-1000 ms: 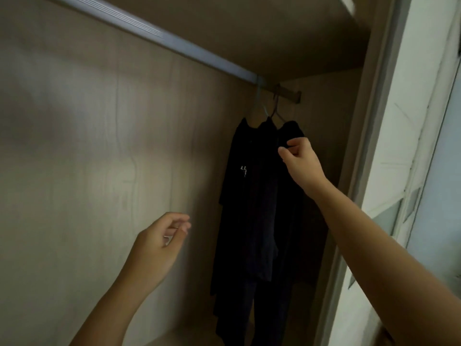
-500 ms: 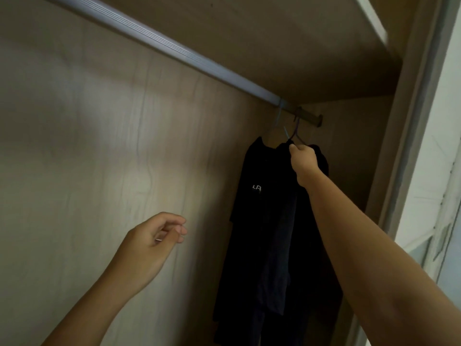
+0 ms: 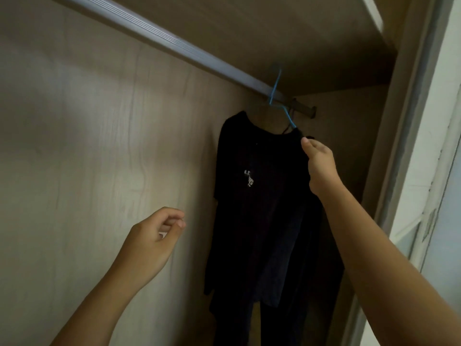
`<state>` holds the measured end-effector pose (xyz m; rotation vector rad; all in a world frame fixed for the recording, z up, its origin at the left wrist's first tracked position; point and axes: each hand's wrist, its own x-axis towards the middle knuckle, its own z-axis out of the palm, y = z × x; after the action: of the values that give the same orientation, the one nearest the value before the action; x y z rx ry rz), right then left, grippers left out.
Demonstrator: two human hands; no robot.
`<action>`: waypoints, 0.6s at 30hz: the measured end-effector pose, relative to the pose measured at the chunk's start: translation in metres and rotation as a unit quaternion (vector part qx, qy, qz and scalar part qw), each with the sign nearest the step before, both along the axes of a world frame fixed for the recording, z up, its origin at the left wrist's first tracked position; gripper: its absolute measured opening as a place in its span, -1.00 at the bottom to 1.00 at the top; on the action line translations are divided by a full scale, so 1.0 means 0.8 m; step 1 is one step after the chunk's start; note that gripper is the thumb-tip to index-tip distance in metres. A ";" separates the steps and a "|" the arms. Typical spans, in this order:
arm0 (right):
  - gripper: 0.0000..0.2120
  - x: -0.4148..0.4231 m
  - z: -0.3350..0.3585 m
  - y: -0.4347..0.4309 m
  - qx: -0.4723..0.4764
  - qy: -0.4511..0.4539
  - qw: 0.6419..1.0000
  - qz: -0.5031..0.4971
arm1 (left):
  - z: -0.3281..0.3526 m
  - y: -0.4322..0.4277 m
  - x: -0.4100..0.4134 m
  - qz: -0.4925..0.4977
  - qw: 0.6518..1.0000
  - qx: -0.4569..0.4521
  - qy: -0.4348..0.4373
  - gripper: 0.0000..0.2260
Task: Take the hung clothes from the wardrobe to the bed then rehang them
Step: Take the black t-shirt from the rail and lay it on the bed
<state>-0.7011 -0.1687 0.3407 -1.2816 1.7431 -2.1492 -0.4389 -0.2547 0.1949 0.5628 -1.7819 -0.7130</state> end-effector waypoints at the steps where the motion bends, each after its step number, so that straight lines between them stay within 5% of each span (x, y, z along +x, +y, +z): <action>1: -0.77 0.003 -0.013 0.015 0.001 -0.007 1.000 0.015 | -0.002 -0.001 -0.005 0.006 1.000 -0.010 -0.006 -0.80; 12: -0.77 0.001 -0.159 0.151 0.050 -0.069 0.987 0.139 | 0.004 -0.017 -0.090 0.032 0.989 -0.122 -0.077 -0.69; 18: -0.68 -0.004 -0.208 0.238 0.055 -0.110 0.988 0.093 | -0.021 -0.036 -0.139 0.042 0.971 -0.151 -0.178 -0.48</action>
<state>-0.7046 0.0219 0.1746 -1.0857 1.5629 -1.9780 -0.5500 -0.2833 0.1779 0.5787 -2.1369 -0.2809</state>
